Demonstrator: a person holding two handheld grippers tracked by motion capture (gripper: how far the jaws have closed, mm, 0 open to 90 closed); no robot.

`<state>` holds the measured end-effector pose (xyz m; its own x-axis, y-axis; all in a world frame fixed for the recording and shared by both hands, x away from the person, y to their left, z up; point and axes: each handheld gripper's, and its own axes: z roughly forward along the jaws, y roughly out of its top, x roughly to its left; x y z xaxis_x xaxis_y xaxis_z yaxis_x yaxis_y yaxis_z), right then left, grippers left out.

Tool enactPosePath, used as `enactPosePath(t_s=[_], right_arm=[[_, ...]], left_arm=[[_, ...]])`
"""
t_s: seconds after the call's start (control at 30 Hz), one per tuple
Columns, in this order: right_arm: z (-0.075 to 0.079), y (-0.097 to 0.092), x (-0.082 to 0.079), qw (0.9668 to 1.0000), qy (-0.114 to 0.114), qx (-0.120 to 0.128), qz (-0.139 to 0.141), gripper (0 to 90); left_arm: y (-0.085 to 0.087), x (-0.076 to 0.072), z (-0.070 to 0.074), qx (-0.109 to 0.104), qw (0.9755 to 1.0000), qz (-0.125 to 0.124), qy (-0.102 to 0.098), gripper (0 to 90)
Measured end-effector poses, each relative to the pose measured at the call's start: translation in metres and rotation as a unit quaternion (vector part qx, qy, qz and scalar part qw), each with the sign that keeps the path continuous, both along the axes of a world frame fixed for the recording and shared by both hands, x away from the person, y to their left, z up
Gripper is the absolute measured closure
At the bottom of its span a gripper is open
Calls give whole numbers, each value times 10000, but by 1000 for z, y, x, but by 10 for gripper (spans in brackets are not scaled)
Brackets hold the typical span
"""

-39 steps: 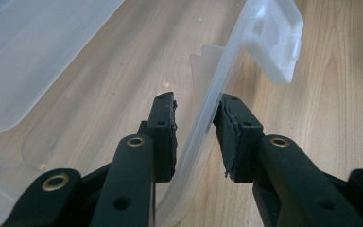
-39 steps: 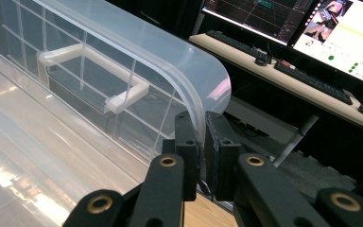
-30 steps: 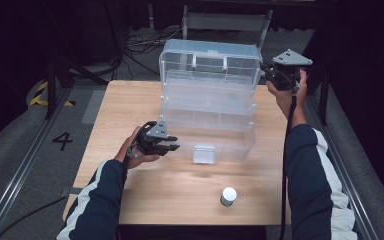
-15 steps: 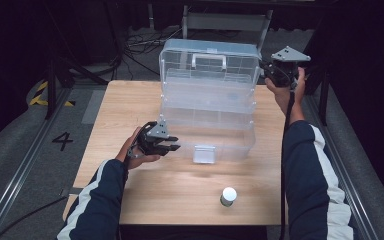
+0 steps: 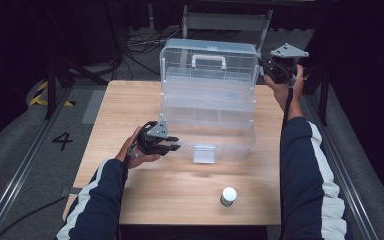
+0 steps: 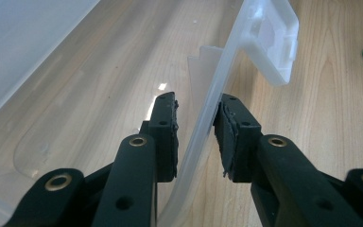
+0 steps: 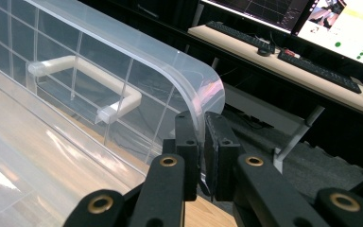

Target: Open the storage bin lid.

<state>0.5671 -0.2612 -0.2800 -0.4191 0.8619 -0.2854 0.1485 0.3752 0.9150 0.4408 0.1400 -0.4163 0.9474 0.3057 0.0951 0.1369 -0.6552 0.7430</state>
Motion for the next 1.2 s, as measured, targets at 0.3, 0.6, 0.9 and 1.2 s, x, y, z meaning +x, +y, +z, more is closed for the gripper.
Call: enactPosePath(t_s=[0.3,0.6,0.9,1.2], right_arm=[[0,0,6,10000,51,4,9,854],[2,-2,16,9997,245,72,55,854],[3,0,23,9995,324,56,44,855],[4,2,25,9991,424,24,-9,855]], left_arm=[[-1,0,-1,-2,10000,18,-34,701],[-2,-2,-1,-6,10000,34,-50,702],[-2,-4,-2,-17,10000,24,-84,706],[0,-5,-1,34,10000,-32,-44,715]])
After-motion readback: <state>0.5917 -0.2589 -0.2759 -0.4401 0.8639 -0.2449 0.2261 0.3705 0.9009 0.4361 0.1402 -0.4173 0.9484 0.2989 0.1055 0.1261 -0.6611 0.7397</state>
